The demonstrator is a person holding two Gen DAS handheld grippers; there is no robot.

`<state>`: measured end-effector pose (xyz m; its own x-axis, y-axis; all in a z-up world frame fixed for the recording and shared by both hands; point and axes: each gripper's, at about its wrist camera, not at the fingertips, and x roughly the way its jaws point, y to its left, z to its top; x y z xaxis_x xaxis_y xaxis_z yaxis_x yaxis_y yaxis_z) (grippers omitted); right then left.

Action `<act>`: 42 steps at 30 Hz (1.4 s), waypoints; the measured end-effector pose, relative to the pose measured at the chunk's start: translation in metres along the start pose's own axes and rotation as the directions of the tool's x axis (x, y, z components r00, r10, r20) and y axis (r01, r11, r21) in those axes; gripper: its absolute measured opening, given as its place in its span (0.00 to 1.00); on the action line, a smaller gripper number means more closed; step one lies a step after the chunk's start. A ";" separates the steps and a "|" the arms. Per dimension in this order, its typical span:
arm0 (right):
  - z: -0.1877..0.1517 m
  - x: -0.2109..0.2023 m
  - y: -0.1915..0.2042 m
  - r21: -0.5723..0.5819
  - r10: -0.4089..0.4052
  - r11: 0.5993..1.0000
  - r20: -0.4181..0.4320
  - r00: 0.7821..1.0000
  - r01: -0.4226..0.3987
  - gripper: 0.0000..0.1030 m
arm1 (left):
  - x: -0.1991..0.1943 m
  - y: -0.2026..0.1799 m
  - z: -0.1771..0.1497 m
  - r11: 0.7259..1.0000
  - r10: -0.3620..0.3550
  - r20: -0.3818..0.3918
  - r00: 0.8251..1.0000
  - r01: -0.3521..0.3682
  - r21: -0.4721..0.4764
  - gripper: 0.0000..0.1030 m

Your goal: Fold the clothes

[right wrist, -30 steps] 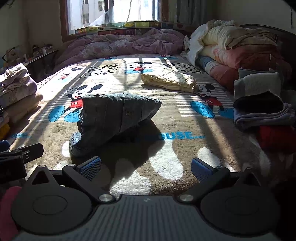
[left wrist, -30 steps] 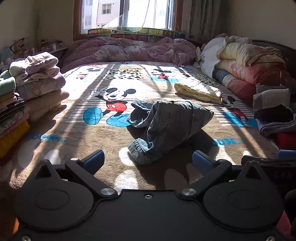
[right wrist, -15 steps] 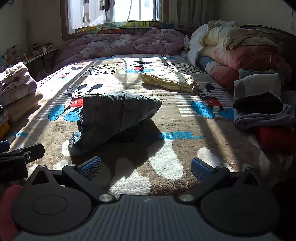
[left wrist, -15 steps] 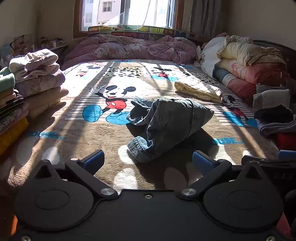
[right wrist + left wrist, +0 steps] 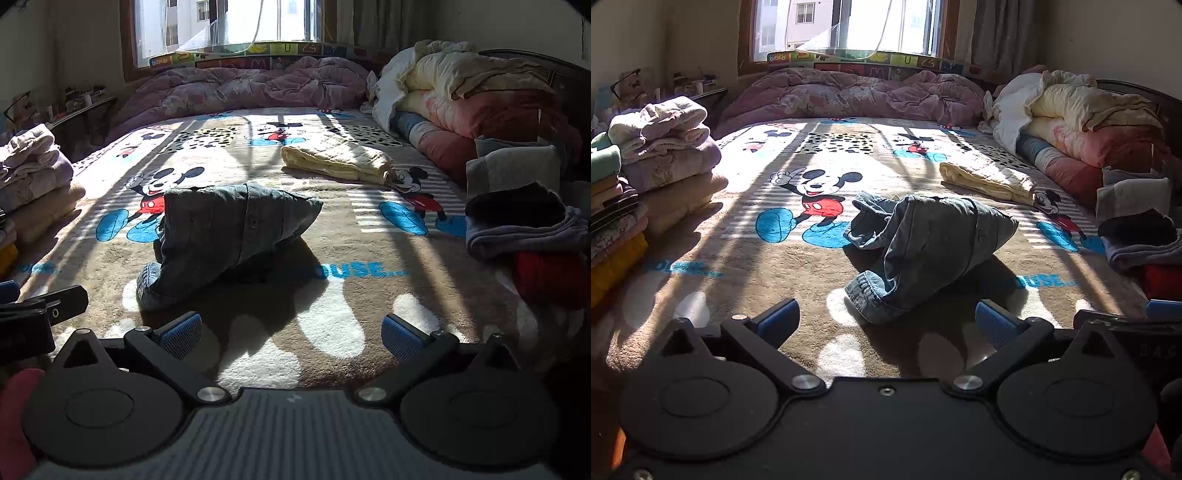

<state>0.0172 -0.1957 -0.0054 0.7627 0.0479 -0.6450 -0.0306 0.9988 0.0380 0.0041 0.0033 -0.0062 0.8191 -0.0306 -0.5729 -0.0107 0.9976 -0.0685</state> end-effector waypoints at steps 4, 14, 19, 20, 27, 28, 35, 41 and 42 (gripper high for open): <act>0.000 0.000 0.000 -0.001 0.000 1.000 -0.001 1.000 0.000 0.99 | 0.000 0.000 0.000 1.000 -0.002 0.001 1.000 0.002 -0.001 1.00; -0.001 0.005 0.001 -0.016 -0.003 1.000 -0.008 1.000 0.003 0.99 | 0.009 -0.005 0.003 1.000 -0.010 -0.015 1.000 0.010 0.002 1.00; 0.002 0.016 -0.003 -0.016 -0.012 1.000 -0.012 1.000 0.012 0.99 | 0.022 -0.009 0.006 1.000 -0.013 -0.037 0.999 0.013 0.006 1.00; 0.002 0.019 -0.004 -0.021 -0.020 1.000 -0.010 1.000 0.020 0.99 | 0.025 -0.009 0.007 1.000 -0.013 -0.040 0.999 0.013 0.005 1.00; 0.008 0.037 -0.015 -0.016 0.035 0.999 0.010 0.999 -0.035 0.99 | 0.050 -0.005 0.014 0.999 -0.038 -0.059 0.998 0.036 -0.039 1.00; 0.011 0.041 -0.020 0.014 0.064 0.998 0.017 0.998 -0.064 0.99 | 0.054 -0.004 0.015 0.998 -0.042 -0.062 0.997 0.039 -0.046 1.00; 0.027 0.075 -0.046 0.117 0.175 0.975 0.121 0.977 -0.190 0.99 | 0.087 0.011 0.018 0.994 -0.051 -0.067 0.996 0.044 -0.103 1.00; 0.050 0.121 -0.057 0.128 0.246 0.954 0.183 0.952 -0.271 0.99 | 0.124 0.036 0.024 0.975 -0.131 -0.094 0.987 0.111 -0.191 1.00; 0.055 0.130 -0.059 0.137 0.254 0.949 0.200 0.946 -0.284 0.99 | 0.130 0.040 0.027 0.972 -0.133 -0.107 0.985 0.109 -0.208 1.00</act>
<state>0.1539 -0.2492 -0.0498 0.8431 0.2971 -0.4482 -0.1566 0.9331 0.3238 0.1259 0.0404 -0.0615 0.7472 -0.1696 -0.6426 -0.0408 0.9534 -0.2991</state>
